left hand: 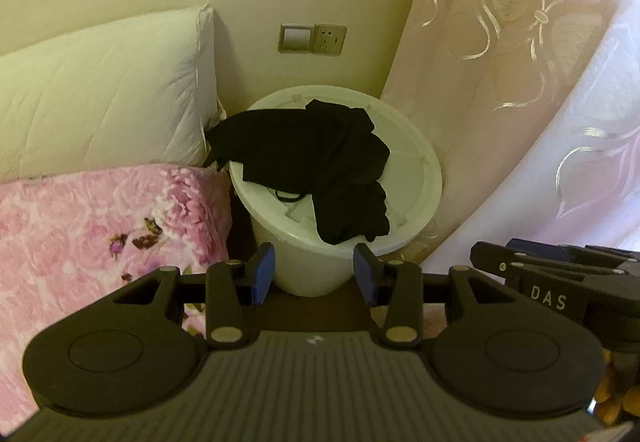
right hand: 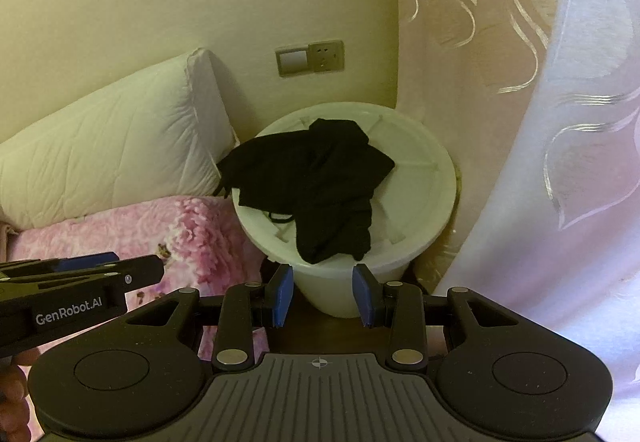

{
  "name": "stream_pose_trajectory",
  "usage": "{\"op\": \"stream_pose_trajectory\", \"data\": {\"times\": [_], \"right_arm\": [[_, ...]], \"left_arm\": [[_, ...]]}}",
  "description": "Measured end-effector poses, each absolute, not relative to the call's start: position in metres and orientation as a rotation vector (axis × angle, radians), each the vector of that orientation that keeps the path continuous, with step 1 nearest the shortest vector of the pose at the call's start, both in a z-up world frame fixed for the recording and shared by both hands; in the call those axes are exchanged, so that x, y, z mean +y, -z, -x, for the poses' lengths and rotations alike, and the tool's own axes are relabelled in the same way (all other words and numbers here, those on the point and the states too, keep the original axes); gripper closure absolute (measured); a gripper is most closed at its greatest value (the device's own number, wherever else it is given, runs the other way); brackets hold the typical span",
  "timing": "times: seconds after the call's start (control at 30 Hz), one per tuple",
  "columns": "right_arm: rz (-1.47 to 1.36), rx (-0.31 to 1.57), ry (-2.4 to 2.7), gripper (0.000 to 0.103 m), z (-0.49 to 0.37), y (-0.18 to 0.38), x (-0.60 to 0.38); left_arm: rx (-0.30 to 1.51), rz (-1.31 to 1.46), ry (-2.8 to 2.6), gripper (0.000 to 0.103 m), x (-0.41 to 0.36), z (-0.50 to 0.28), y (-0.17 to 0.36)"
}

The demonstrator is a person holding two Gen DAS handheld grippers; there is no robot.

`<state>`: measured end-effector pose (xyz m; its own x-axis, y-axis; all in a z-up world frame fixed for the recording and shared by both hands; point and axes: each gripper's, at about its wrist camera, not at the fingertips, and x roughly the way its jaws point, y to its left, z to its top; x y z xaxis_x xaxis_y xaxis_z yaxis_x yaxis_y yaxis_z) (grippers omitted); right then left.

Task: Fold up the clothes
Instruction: 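Reach both grippers toward the black clothes in the white basket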

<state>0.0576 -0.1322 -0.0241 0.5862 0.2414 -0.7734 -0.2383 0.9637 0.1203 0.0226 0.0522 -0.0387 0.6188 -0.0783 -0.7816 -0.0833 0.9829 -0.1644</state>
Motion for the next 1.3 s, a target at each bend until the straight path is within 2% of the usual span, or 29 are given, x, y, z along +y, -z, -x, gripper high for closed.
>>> {"op": "stream_pose_trajectory", "data": {"times": [0.67, 1.3], "right_arm": [[-0.078, 0.964, -0.281, 0.066, -0.115, 0.045, -0.122], [-0.036, 1.097, -0.338, 0.066, -0.241, 0.080, -0.121]], "left_arm": [[1.010, 0.268, -0.050, 0.065, 0.078, -0.046, 0.067], [1.040, 0.285, -0.120, 0.064, 0.071, -0.159, 0.098]]}}
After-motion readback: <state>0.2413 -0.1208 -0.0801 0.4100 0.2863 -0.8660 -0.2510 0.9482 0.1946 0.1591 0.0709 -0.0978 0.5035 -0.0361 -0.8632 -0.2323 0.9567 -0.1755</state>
